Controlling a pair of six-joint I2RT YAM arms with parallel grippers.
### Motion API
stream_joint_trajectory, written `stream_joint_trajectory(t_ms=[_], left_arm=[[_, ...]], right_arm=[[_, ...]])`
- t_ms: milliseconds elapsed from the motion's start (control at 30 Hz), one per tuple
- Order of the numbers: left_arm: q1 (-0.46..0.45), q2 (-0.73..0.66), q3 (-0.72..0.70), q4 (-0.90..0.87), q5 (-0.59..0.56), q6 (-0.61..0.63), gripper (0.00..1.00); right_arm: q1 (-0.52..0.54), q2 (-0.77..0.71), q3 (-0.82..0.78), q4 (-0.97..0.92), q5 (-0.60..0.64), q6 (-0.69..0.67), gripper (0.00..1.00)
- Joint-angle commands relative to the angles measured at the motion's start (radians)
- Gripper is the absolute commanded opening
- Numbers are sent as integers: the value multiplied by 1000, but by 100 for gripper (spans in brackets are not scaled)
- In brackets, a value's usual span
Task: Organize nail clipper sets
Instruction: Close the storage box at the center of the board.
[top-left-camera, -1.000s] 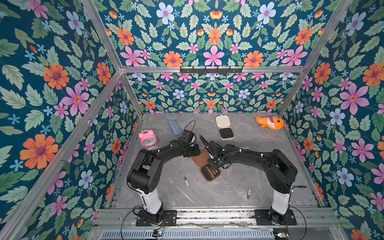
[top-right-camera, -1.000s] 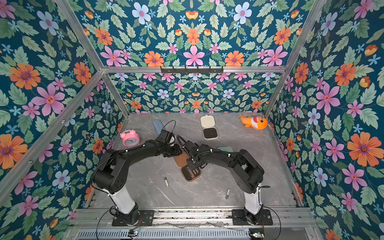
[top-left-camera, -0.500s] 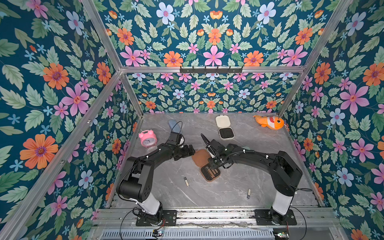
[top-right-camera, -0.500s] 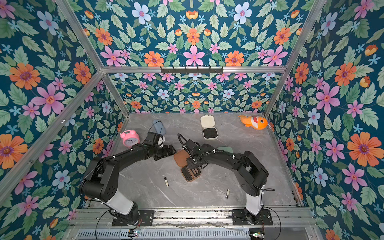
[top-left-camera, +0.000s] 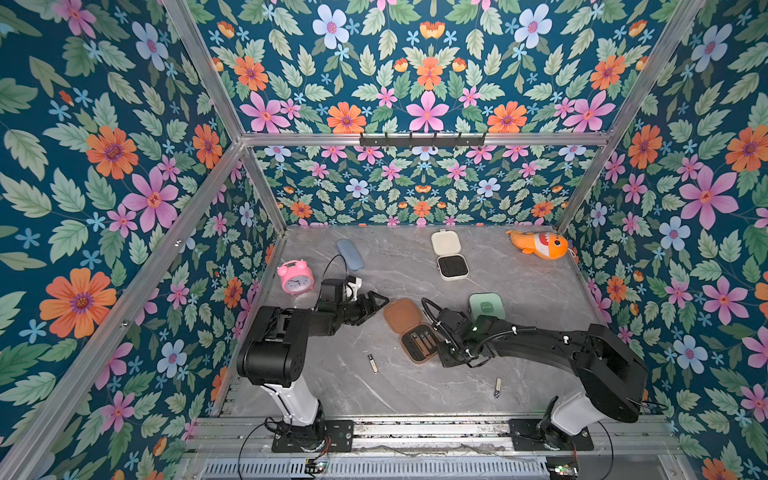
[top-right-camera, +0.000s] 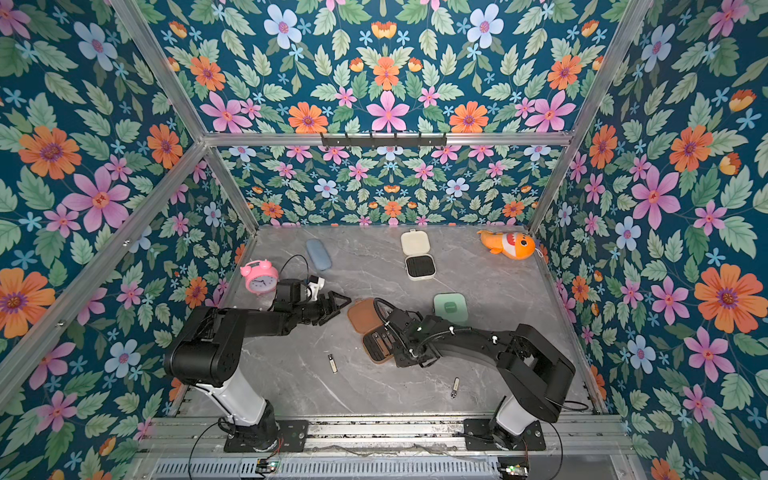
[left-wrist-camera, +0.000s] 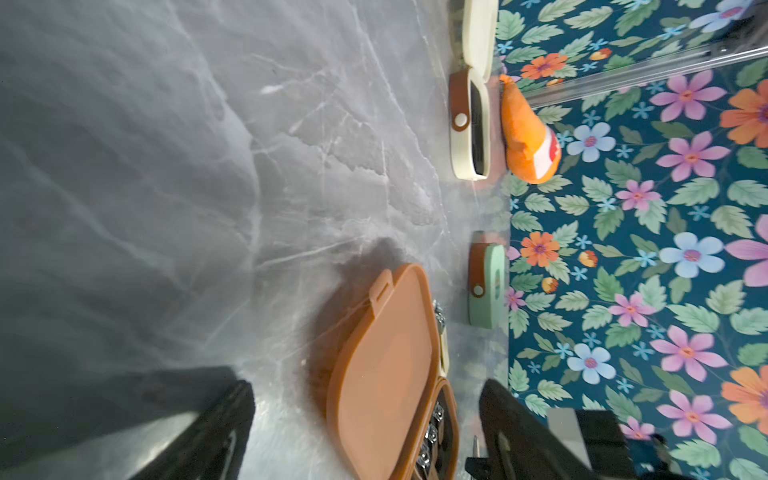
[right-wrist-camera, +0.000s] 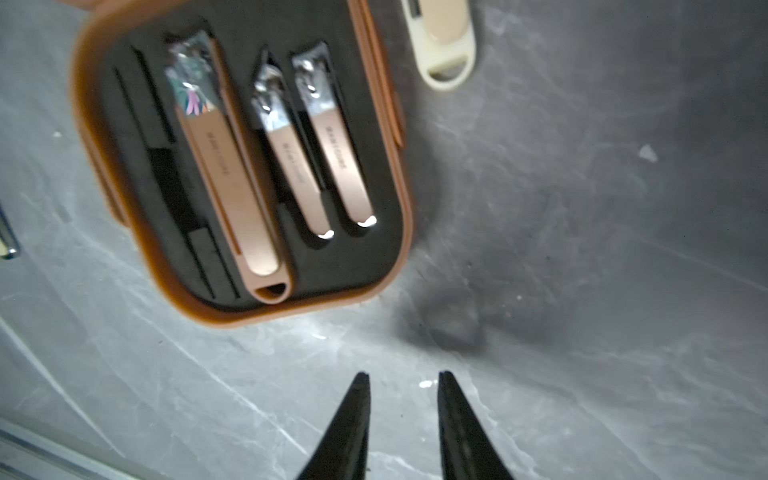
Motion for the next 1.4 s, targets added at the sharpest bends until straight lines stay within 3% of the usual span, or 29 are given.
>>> stream_joint_trajectory(t_ms=[0, 333, 667, 1067, 1367], left_arm=[[1, 45, -19, 45, 29, -48, 88], [-12, 111, 8, 30, 118, -6, 86], [-22, -26, -6, 133, 145, -30, 86], [-92, -223, 14, -42, 156, 37, 89], [-185, -228, 14, -28, 114, 25, 90]], right_arm=[[2, 21, 2, 51, -16, 76, 30], [-24, 176, 99, 24, -16, 107, 29], [-87, 211, 159, 31, -54, 60, 29], [-148, 326, 322, 18, -111, -2, 29], [-186, 452, 445, 67, -232, 28, 29]])
